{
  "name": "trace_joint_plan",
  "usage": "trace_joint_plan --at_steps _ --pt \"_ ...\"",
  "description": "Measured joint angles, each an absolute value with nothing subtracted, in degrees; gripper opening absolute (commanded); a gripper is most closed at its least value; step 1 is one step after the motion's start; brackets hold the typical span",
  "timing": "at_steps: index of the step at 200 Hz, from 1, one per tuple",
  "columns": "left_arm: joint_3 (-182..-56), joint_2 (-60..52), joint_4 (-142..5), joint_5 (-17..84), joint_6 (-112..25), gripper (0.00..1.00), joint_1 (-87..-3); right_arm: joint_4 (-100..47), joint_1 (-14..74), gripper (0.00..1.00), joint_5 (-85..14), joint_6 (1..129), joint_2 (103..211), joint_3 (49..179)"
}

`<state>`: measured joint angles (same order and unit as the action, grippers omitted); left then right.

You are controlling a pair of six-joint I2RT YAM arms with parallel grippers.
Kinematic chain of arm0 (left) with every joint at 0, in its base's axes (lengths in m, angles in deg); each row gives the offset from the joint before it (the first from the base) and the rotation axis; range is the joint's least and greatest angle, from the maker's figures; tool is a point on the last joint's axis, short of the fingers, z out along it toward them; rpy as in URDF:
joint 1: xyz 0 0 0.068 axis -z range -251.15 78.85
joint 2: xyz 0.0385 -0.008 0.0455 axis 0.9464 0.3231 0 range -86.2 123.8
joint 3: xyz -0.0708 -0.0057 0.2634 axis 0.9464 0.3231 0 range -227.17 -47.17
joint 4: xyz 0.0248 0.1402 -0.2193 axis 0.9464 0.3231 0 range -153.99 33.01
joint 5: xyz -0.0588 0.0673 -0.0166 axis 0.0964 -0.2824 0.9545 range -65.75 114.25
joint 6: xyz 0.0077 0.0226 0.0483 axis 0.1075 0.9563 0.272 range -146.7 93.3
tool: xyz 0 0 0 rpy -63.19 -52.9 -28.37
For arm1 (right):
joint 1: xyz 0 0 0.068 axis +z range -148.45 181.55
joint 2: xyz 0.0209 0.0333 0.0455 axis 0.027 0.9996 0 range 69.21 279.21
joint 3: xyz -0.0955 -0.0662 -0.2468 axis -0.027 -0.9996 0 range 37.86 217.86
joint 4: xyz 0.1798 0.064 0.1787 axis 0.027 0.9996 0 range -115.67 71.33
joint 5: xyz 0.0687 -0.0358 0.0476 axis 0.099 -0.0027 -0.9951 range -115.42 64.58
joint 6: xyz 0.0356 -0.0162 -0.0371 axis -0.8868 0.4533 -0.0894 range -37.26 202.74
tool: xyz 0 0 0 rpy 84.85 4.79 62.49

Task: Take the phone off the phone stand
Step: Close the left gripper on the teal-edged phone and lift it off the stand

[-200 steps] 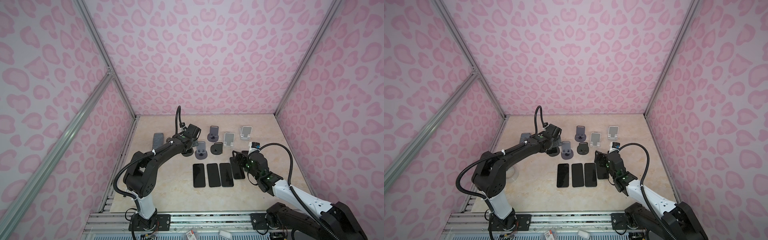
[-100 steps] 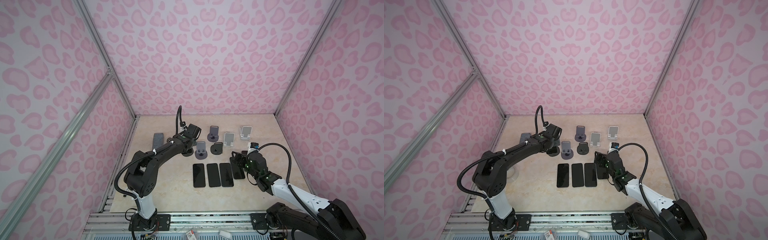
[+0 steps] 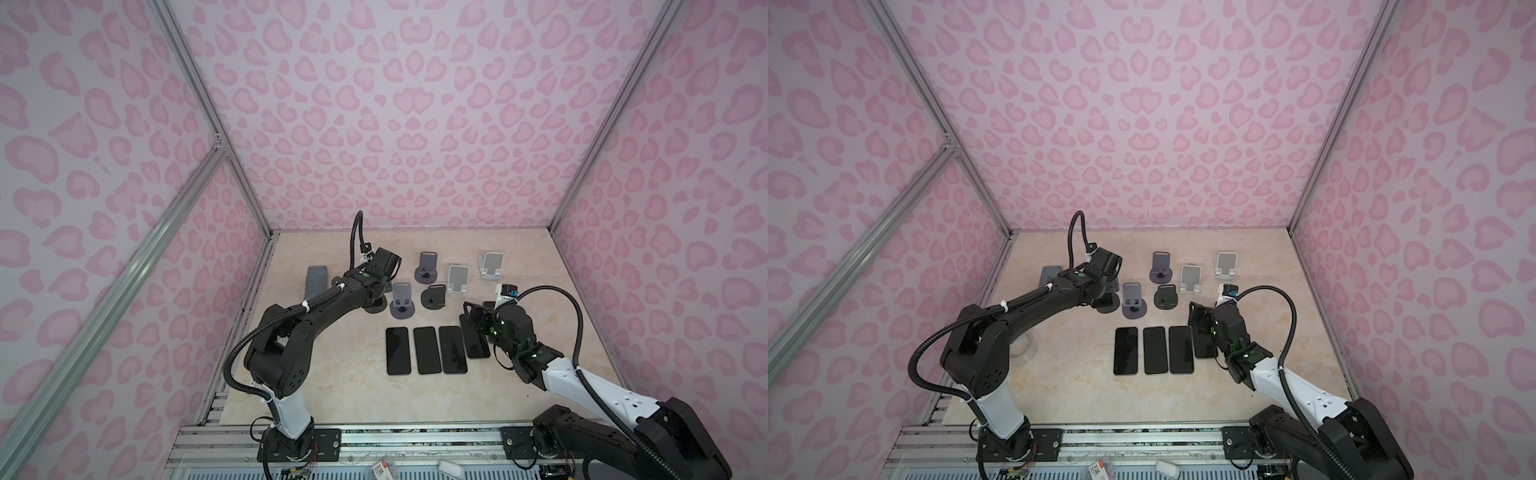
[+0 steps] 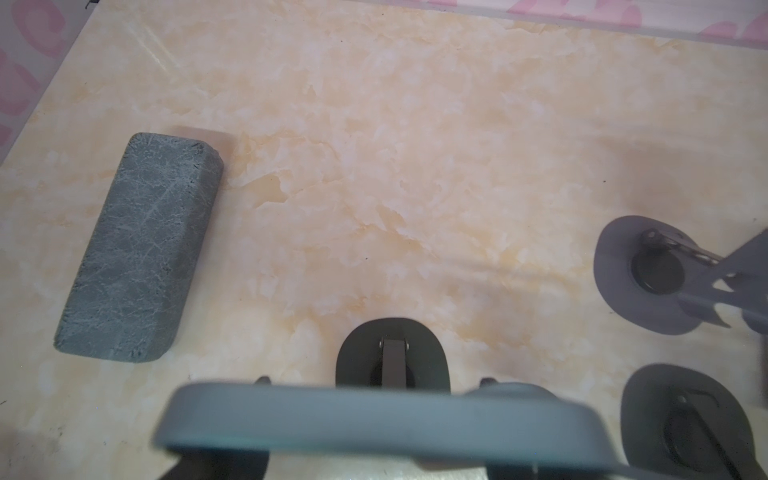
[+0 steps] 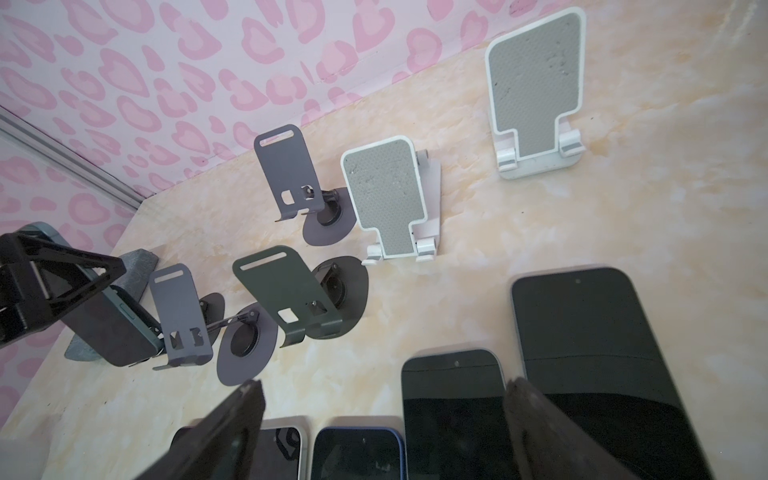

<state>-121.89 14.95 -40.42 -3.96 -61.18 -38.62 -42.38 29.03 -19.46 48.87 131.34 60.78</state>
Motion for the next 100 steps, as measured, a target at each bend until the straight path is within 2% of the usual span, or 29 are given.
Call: trace_joint_plan --at_steps 100 --pt "-117.1 4.5 -41.0 -0.5 -56.9 0.68 -38.6 -44.4 30.8 0.92 -20.2 48.9 133.2 60.5"
